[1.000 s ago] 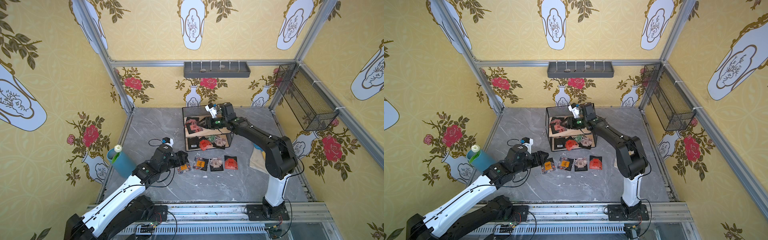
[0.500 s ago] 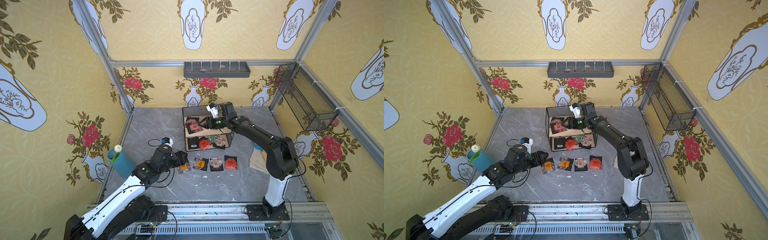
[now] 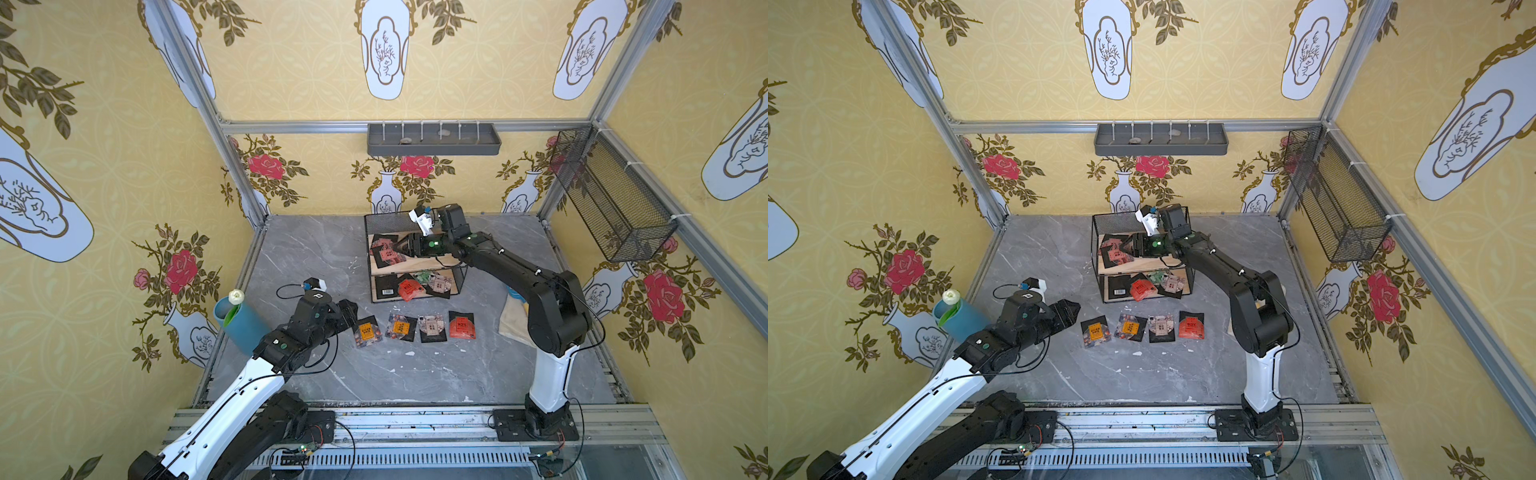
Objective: Remove the tea bags from the shelf
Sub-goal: Pick up the tea bag from the shelf.
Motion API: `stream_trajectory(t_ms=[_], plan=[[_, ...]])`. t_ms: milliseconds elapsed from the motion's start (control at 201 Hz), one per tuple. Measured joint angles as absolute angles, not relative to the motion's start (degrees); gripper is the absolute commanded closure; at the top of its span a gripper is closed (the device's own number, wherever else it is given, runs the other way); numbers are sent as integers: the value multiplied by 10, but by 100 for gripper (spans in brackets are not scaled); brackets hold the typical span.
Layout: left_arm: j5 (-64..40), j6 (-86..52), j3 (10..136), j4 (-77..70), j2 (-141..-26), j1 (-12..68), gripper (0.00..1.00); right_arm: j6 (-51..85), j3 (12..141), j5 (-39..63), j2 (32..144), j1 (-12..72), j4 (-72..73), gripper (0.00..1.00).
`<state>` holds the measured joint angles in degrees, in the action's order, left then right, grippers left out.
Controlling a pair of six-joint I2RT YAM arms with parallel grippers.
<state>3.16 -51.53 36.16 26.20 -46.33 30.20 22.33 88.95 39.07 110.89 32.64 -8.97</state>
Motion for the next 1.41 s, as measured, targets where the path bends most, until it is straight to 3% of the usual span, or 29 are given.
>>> stream_trajectory(t_ms=[543,837,1130,1409], plan=[[5,-499,404,206,-547,233,22,225,888,410,1117,340,-76,47],[-25,-497,425,151,-597,187,18,223,868,411,1095,332,-76,36],[-130,-511,441,52,-684,117,13,218,823,398,1038,322,-88,33],[-232,-529,486,-44,-777,100,12,214,769,397,981,321,-82,33]])
